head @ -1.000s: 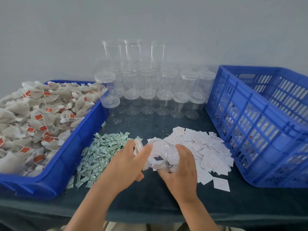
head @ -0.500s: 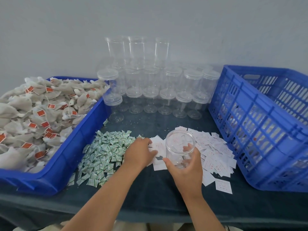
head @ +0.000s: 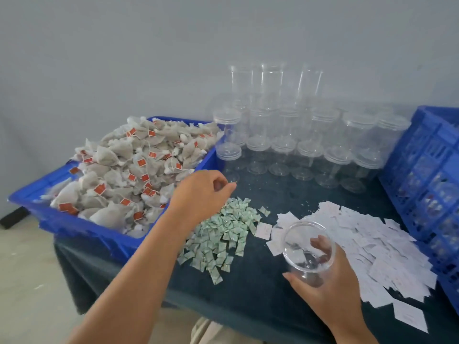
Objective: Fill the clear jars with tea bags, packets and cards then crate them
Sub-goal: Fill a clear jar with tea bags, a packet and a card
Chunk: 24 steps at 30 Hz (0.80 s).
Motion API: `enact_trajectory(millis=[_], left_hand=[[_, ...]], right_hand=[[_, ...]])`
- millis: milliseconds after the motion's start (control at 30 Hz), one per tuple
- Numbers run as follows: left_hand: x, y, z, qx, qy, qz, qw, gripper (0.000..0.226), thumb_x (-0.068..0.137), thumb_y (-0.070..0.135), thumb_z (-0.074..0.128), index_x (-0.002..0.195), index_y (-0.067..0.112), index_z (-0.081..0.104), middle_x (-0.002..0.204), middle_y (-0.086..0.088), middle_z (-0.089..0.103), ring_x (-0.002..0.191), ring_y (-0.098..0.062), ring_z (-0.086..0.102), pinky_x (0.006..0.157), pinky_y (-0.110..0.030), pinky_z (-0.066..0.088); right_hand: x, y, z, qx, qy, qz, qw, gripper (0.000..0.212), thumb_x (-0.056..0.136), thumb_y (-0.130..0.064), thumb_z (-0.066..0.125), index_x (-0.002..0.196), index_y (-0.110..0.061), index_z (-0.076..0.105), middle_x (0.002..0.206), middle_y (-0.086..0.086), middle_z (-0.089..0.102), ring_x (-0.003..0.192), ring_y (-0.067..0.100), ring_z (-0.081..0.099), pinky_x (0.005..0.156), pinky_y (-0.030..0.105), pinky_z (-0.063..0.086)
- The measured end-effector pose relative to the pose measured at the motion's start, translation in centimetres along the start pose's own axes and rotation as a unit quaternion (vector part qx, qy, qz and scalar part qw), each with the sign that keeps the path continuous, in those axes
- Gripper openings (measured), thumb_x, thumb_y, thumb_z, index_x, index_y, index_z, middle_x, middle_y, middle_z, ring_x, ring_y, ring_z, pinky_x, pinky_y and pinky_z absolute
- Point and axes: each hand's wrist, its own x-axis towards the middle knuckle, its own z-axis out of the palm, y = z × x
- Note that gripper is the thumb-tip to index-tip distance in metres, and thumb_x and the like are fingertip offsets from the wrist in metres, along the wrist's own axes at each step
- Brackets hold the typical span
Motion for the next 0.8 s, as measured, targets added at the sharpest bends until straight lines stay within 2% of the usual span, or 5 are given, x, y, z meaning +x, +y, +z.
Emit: enact_trajectory(millis=[167,367,467,567,800], left_hand=[[5.5,-7.4,-3.7,0.171,-0.054,-0.099,0.979,0.039,0.099,0.026,0.057,0.137,0.026,0.062,0.137,-0.003,0.065,0.118,-0.028,0.064,0.089,-0.037,0.052],[9.8,-11.5,-1.0,0.293,-0.158,-0.08,0.94,0.065,0.103,0.034,0.057,0.162,0.039,0.029,0.166,-0.015,0.026,0.151,-0.042,0.027,0.122,-0.054,0.031],[10.3,-12.4,0.3,0.273,-0.129,-0.094,0.949,0.054,0.104,0.019,0.049,0.153,0.04,0.042,0.156,-0.015,0.033,0.146,-0.046,0.025,0.115,-0.06,0.038],[10.7,-12.1,0.7,0.248,-0.081,-0.066,0.963,0.033,0.105,0.021,0.049,0.135,0.023,0.062,0.139,-0.016,0.047,0.127,-0.04,0.05,0.109,-0.047,0.045],[9.8,-12.5,0.0,0.09,0.067,-0.088,0.99,0.025,0.101,0.015,0.058,0.125,0.011,0.066,0.124,-0.016,0.063,0.096,-0.032,0.067,0.078,-0.041,0.054]], right_hand=[[-0.2,-0.2,0.3,-0.018,-0.048,-0.015,0.999,0.098,0.05,-0.068,0.097,0.132,-0.065,0.045,0.127,-0.033,0.061,0.11,-0.002,0.064,0.084,0.032,0.059],[-0.1,-0.8,0.3,0.006,-0.041,0.042,0.998,0.091,0.049,-0.101,0.07,0.13,-0.065,0.045,0.127,-0.034,0.062,0.115,-0.012,0.061,0.086,0.009,0.05],[0.3,-1.0,0.3,-0.018,-0.048,0.03,0.998,0.09,0.05,-0.1,0.072,0.129,-0.067,0.043,0.125,-0.04,0.06,0.113,-0.015,0.059,0.08,0.011,0.049],[0.5,-0.8,0.4,-0.04,-0.055,0.028,0.997,0.091,0.046,-0.086,0.081,0.126,-0.071,0.041,0.125,-0.04,0.058,0.113,-0.015,0.059,0.082,0.018,0.046],[0.1,-0.6,0.6,-0.03,-0.069,0.024,0.997,0.092,0.046,-0.083,0.084,0.126,-0.073,0.04,0.126,-0.038,0.059,0.113,-0.006,0.062,0.088,0.021,0.048]])
